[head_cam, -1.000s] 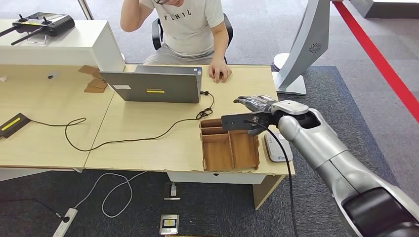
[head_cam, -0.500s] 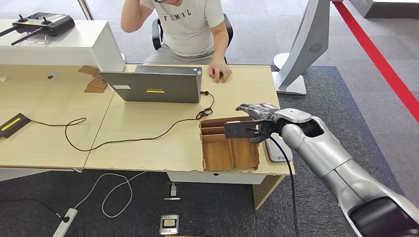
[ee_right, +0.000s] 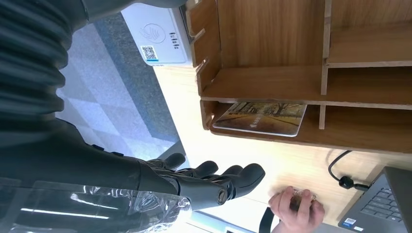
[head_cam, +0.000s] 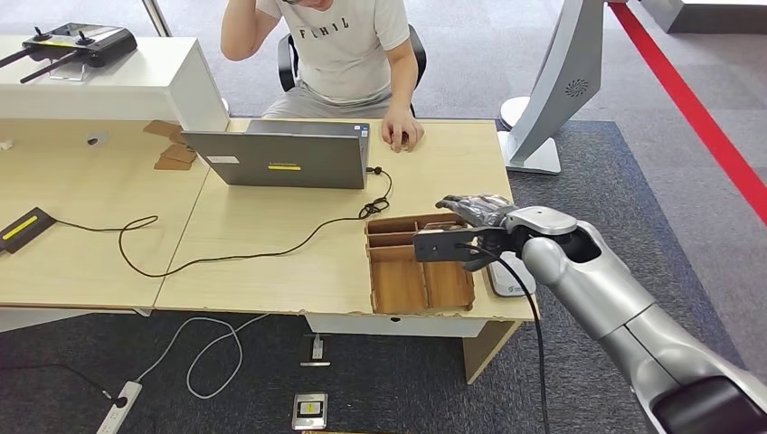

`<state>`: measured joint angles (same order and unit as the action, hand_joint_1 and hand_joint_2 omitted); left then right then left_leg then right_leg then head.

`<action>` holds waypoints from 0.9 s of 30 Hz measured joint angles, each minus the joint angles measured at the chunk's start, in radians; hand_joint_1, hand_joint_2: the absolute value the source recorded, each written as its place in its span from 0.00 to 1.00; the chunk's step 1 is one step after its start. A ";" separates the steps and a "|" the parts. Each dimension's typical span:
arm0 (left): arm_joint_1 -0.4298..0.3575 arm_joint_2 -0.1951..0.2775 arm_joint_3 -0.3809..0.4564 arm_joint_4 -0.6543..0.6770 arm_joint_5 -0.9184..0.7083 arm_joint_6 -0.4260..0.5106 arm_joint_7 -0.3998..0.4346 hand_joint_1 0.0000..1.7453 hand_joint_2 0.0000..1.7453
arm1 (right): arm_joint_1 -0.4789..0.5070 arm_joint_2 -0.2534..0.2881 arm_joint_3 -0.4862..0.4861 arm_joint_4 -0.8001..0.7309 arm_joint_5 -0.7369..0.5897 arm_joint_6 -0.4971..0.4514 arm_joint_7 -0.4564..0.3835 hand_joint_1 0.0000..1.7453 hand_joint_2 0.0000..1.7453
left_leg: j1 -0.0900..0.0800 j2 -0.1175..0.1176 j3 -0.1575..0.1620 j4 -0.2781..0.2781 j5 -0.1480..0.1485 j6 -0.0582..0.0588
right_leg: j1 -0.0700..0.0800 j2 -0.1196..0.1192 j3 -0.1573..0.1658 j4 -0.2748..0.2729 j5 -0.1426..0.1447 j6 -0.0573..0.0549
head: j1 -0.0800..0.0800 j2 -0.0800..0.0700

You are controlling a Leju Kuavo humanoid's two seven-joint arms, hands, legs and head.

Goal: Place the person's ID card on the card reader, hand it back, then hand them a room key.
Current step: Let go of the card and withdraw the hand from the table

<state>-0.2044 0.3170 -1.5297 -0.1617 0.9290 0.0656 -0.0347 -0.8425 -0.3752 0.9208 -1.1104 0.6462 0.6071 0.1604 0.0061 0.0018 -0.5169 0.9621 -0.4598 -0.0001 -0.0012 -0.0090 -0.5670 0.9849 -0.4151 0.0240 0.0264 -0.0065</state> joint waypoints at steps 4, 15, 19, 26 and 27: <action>0.000 0.000 0.000 0.000 -0.003 0.000 0.001 0.00 1.00 | 0.002 -0.009 -0.001 -0.024 0.000 0.003 0.005 0.00 1.00 | 0.000 0.000 0.000 0.000 0.000 0.000 | 0.000 0.000 0.000 0.000 0.000 0.000 | 0.000 0.000; 0.001 -0.008 0.000 0.000 -0.014 0.000 0.002 0.00 1.00 | 0.022 -0.018 -0.022 -0.108 -0.015 0.028 0.043 0.00 1.00 | 0.000 0.000 0.000 0.000 0.000 0.000 | 0.000 0.000 0.000 0.000 0.000 0.000 | 0.000 0.000; 0.002 -0.009 0.000 0.000 -0.015 0.000 0.000 0.00 1.00 | 0.031 -0.027 -0.027 -0.140 -0.029 0.044 0.062 0.00 1.00 | 0.000 0.000 0.000 0.000 0.000 0.000 | 0.000 0.000 0.000 0.000 0.000 0.000 | 0.000 0.000; 0.003 -0.015 0.000 0.000 -0.014 0.004 0.000 0.00 1.00 | 0.038 -0.030 -0.027 -0.174 -0.029 0.048 0.073 0.00 1.00 | 0.000 0.000 0.000 0.000 0.000 0.000 | 0.000 0.000 0.000 0.000 0.000 0.000 | 0.000 0.000; 0.003 -0.017 0.000 0.000 -0.014 0.005 0.000 0.00 1.00 | 0.039 -0.030 -0.027 -0.177 -0.027 0.047 0.073 0.00 1.00 | 0.000 0.000 0.000 0.000 0.000 0.000 | 0.000 0.000 0.000 0.000 0.000 0.000 | 0.000 0.000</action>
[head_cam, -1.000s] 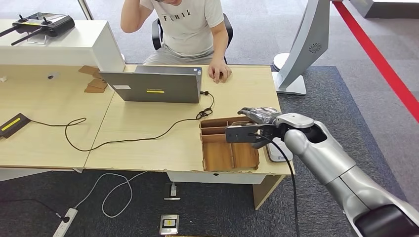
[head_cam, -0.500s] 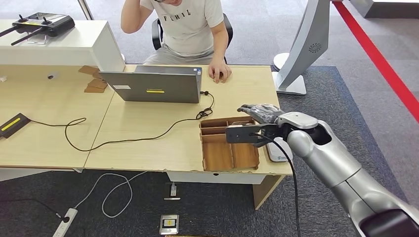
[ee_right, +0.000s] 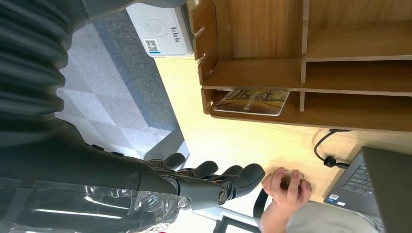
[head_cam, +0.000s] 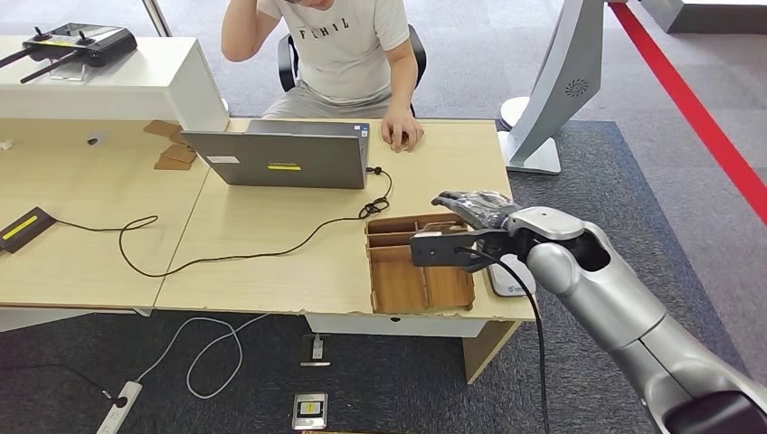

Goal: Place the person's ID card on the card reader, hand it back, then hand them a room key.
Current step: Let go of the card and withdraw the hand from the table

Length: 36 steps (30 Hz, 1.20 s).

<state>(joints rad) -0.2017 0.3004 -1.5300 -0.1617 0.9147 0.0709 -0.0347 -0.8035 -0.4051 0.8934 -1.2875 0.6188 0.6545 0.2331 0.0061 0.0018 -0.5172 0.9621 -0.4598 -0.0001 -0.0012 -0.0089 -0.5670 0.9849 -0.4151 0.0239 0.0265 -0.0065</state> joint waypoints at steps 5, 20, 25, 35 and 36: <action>0.000 -0.003 0.000 0.000 0.001 0.001 0.000 0.00 1.00 | 0.000 0.008 0.000 -0.006 0.010 0.000 -0.003 0.00 1.00 | 0.000 0.000 0.000 0.000 0.000 0.000 | 0.000 0.000 0.000 0.000 0.000 0.000 | 0.000 0.000; 0.000 -0.012 0.000 0.000 0.001 0.002 0.006 0.00 1.00 | -0.005 0.041 0.000 -0.005 0.023 0.018 -0.009 0.00 1.00 | 0.000 0.000 0.000 0.000 0.000 0.000 | 0.000 0.000 0.000 0.000 0.000 0.000 | 0.000 0.000; 0.000 -0.013 0.000 0.000 0.000 0.002 0.007 0.00 1.00 | -0.005 0.046 -0.005 0.000 0.033 0.025 -0.009 0.00 1.00 | 0.000 0.000 0.000 0.000 0.000 0.000 | 0.000 0.000 0.000 0.000 0.000 0.000 | 0.000 0.000; -0.001 -0.020 0.000 0.000 0.000 0.004 0.014 0.00 1.00 | -0.005 0.055 -0.018 0.034 0.079 -0.011 -0.052 0.00 1.00 | 0.000 0.000 0.000 0.000 0.000 0.000 | 0.000 0.000 0.000 0.000 0.000 0.000 | 0.000 0.000; -0.001 -0.020 0.000 0.000 0.000 0.004 0.014 0.00 1.00 | -0.005 0.058 -0.019 0.046 0.089 -0.024 -0.064 0.00 1.00 | 0.000 0.000 0.000 0.000 0.000 0.000 | 0.000 0.000 0.000 0.000 0.000 0.000 | 0.000 0.000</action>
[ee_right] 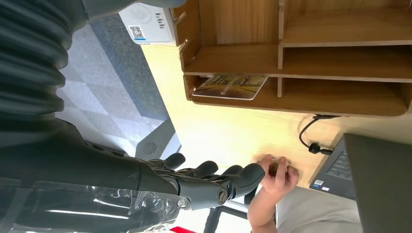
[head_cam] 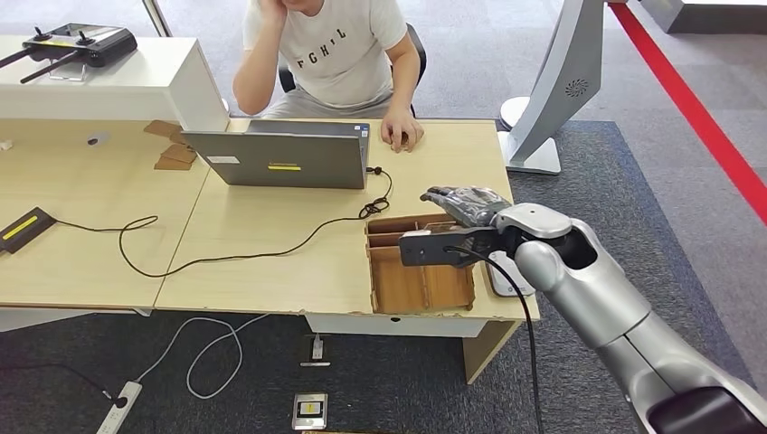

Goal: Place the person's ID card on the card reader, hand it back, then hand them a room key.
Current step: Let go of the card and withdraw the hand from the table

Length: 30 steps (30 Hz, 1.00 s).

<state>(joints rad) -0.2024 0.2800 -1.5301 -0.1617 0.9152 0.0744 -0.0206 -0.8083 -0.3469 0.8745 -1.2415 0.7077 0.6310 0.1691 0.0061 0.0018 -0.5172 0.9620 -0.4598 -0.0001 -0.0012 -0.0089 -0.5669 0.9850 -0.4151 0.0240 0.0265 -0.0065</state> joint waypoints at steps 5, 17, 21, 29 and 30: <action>-0.001 -0.001 0.000 0.000 -0.001 0.000 0.002 0.00 1.00 | -0.001 0.016 0.000 0.053 0.026 -0.030 -0.029 0.00 1.00 | 0.000 0.000 0.000 0.000 0.000 0.000 | 0.000 0.000 0.000 0.000 0.000 0.000 | 0.000 0.000; -0.001 -0.005 0.000 0.000 -0.013 0.000 0.003 0.00 1.00 | -0.006 0.034 -0.002 0.124 0.043 -0.039 -0.049 0.00 1.00 | 0.000 0.000 0.000 0.000 0.000 0.000 | 0.000 0.000 0.000 0.000 0.000 0.000 | 0.000 0.000; -0.001 -0.006 0.000 0.000 -0.014 0.000 0.003 0.00 1.00 | -0.006 0.038 -0.003 0.146 0.058 -0.058 -0.058 0.00 1.00 | 0.000 0.000 0.000 0.000 0.000 0.000 | 0.000 0.000 0.000 0.000 0.000 0.000 | 0.000 0.000; -0.001 -0.006 0.000 0.000 -0.013 0.000 0.003 0.00 1.00 | -0.008 0.043 -0.005 0.185 0.079 -0.088 -0.072 0.00 1.00 | 0.000 0.000 0.000 0.000 0.000 0.000 | 0.000 0.000 0.000 0.000 0.000 0.000 | 0.000 0.000; -0.001 -0.006 0.000 0.000 -0.012 0.000 0.003 0.00 1.00 | -0.009 0.044 -0.005 0.191 0.083 -0.093 -0.075 0.00 1.00 | 0.000 0.000 0.000 0.000 0.000 0.000 | 0.000 0.000 0.000 0.000 0.000 0.000 | 0.000 0.000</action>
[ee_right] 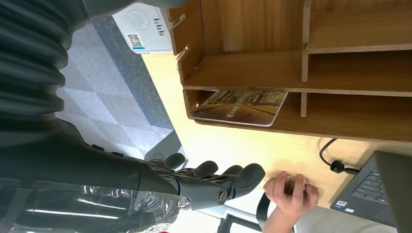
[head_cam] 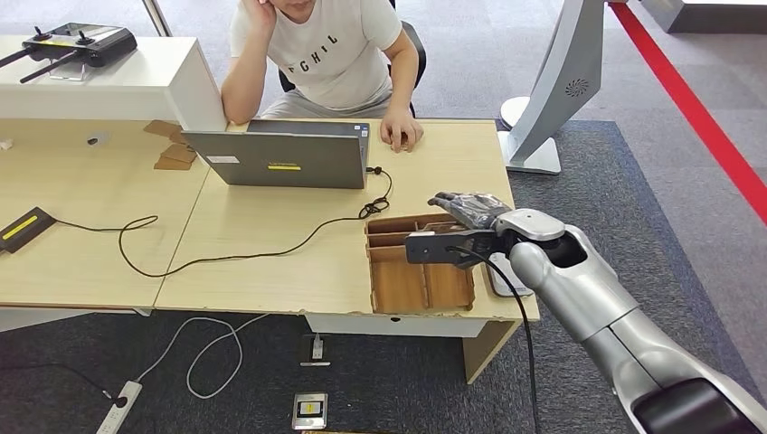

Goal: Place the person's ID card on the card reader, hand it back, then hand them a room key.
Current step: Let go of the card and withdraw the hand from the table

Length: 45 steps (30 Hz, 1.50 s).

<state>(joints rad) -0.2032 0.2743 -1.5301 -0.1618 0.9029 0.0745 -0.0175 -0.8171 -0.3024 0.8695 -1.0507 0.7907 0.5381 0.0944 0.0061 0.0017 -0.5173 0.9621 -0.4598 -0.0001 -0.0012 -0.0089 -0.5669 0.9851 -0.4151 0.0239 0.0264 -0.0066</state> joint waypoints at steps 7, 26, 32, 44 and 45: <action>0.000 0.000 0.000 0.000 0.001 0.000 0.000 0.00 1.00 | -0.012 0.014 -0.005 0.041 0.013 -0.022 -0.013 0.00 1.00 | 0.000 0.000 0.000 0.000 0.000 0.000 | 0.000 0.000 0.000 0.000 0.000 0.000 | 0.000 0.000; 0.000 -0.003 0.000 0.000 0.014 0.000 0.000 0.00 1.00 | -0.044 0.061 -0.007 0.139 0.042 -0.050 -0.057 0.00 1.00 | 0.000 0.000 0.000 0.000 0.000 0.000 | 0.000 0.000 0.000 0.000 0.000 0.000 | 0.000 0.000; 0.000 -0.003 0.000 0.000 0.013 0.000 0.000 0.00 1.00 | -0.045 0.071 -0.007 0.160 0.047 -0.051 -0.060 0.00 1.00 | 0.000 0.000 0.000 0.000 0.000 0.000 | 0.000 0.000 0.000 0.000 0.000 0.000 | 0.000 0.000; 0.000 -0.003 0.000 0.000 0.015 0.000 0.003 0.00 1.00 | -0.049 0.078 -0.008 0.186 0.061 -0.074 -0.063 1.00 1.00 | 0.000 0.000 0.000 0.000 0.000 0.000 | 0.000 0.000 0.000 0.000 0.000 0.000 | 0.000 0.000; 0.000 -0.003 0.000 0.000 0.015 0.000 0.003 0.00 1.00 | -0.050 0.078 -0.009 0.187 0.064 -0.078 -0.065 1.00 1.00 | 0.000 0.000 0.000 0.000 0.000 0.000 | 0.000 0.000 0.000 0.000 0.000 0.000 | 0.000 0.000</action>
<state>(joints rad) -0.2033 0.2712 -1.5301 -0.1617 0.9181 0.0748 -0.0141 -0.8666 -0.2239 0.8608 -0.8635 0.8545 0.4596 0.0299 0.0061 0.0018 -0.5170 0.9621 -0.4597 -0.0001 -0.0012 -0.0089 -0.5669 0.9851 -0.4151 0.0240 0.0265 -0.0065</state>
